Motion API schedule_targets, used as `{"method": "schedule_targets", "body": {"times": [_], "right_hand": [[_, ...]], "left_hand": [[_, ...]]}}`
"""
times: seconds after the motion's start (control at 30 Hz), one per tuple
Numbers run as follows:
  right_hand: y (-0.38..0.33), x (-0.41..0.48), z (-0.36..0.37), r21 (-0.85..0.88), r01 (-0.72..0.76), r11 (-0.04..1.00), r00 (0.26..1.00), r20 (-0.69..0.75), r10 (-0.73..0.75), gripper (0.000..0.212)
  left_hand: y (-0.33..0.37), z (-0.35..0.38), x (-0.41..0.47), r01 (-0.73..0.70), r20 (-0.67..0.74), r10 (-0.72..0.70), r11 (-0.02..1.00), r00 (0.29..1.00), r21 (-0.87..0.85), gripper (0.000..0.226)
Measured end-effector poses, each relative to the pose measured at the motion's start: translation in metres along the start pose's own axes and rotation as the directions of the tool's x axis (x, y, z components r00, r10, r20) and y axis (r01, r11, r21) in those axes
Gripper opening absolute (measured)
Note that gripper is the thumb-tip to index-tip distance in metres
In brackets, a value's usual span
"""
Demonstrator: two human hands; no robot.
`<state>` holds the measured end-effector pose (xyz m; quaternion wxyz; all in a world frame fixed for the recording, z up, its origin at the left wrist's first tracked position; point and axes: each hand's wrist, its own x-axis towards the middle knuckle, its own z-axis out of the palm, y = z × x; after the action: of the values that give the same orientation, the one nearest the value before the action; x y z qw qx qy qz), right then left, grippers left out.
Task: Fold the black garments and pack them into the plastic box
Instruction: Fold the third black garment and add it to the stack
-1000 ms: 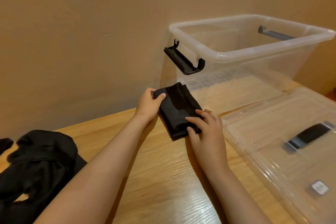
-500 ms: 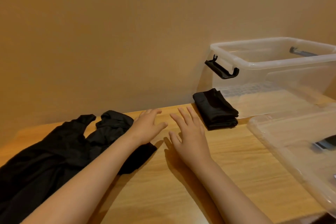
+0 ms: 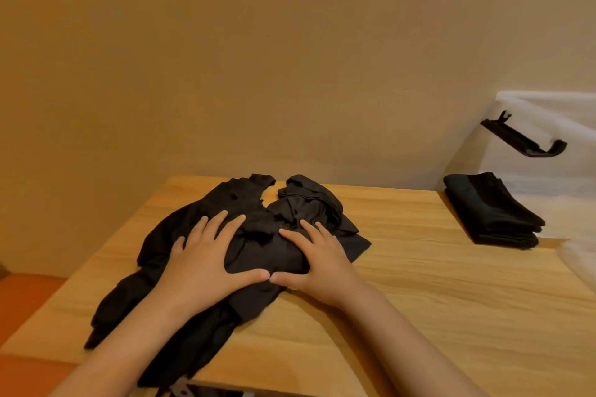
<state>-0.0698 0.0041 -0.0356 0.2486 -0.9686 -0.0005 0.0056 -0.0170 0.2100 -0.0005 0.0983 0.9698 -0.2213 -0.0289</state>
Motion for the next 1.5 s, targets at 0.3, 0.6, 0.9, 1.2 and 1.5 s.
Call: {"method": "schedule_targets", "body": {"times": [0.3, 0.6, 0.9, 1.2, 1.5], "right_hand": [[-0.028, 0.06, 0.017, 0.014, -0.02, 1.0, 0.999, -0.026, 0.021, 0.076], [-0.036, 0.088, 0.02, 0.042, 0.016, 0.999, 1.0, 0.004, -0.016, 0.101], [-0.032, 0.092, 0.002, 0.096, 0.064, 0.993, 0.997, 0.034, -0.068, 0.093], [-0.051, 0.092, -0.041, 0.608, 0.212, 0.765, 0.959, -0.279, -0.044, 0.075], [-0.04, 0.057, -0.106, 0.74, 0.438, 0.51, 0.839, -0.541, 0.064, 0.003]], "left_hand": [[-0.054, 0.002, 0.043, 0.004, -0.137, -0.029, 0.984, 0.99, -0.18, 0.103], [-0.078, -0.008, 0.063, 0.01, -0.127, -0.048, 0.959, 0.991, -0.284, 0.105], [-0.069, -0.04, 0.096, -0.047, -0.197, -0.021, 0.941, 0.98, -0.334, 0.009], [-0.001, -0.113, 0.112, -0.296, -0.408, 0.016, 0.713, 0.913, -0.635, 0.011], [0.062, -0.11, 0.078, -0.435, -0.386, 0.247, 0.719, 0.889, -0.542, 0.02]]}}
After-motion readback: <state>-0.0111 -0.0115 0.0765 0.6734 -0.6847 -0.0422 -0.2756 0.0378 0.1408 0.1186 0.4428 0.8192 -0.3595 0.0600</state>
